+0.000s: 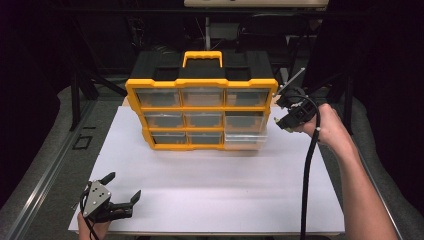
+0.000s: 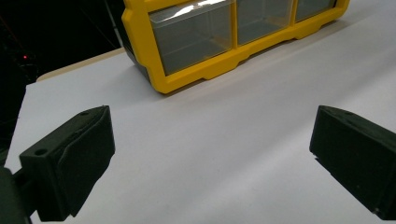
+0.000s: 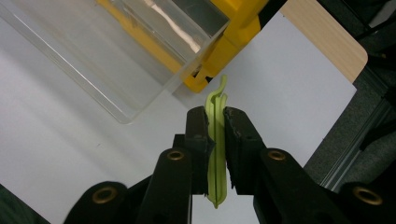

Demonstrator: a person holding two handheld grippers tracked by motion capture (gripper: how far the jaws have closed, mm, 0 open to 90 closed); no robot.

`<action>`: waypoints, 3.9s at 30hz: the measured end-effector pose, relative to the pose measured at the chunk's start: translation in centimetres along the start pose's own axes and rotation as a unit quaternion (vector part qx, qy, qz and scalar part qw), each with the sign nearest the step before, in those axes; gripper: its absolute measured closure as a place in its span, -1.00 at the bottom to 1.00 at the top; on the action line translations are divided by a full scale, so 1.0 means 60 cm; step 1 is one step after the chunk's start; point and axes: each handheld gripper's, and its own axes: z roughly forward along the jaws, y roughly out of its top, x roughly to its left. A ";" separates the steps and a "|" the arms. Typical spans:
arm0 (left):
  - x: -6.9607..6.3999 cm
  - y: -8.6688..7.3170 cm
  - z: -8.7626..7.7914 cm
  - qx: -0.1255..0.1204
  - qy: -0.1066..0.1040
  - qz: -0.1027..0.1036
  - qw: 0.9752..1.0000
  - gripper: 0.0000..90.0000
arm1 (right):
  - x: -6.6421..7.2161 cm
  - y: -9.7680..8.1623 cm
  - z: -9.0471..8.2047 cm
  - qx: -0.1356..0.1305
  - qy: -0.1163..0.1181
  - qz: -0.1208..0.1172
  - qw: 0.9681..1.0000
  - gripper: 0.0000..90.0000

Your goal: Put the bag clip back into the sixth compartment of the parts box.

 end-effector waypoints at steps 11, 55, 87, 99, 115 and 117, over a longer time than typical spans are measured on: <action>0.000 0.000 -0.001 -0.001 0.001 -0.003 1.000 -1.00 | 0.010 0.023 -0.018 -0.014 -0.001 -0.014 1.000 0.79; 0.001 -0.001 -0.001 0.001 0.000 0.000 1.000 -1.00 | 0.080 0.108 0.012 -0.021 0.032 -0.075 0.996 0.79; 0.001 0.000 0.000 0.001 -0.003 0.002 1.000 -1.00 | 0.089 0.103 0.096 0.012 0.055 -0.064 0.996 0.78; 0.000 0.000 -0.001 0.002 -0.005 0.001 1.000 -1.00 | 0.068 0.083 0.061 -0.021 0.044 -0.025 0.999 0.05; 0.000 0.000 -0.001 0.000 -0.006 0.000 1.000 -1.00 | 0.019 0.015 0.016 -0.073 0.022 0.022 0.997 -0.72; 0.000 0.000 -0.002 0.001 -0.007 0.001 1.000 -1.00 | 0.013 0.003 0.016 -0.073 0.017 0.028 0.997 -0.79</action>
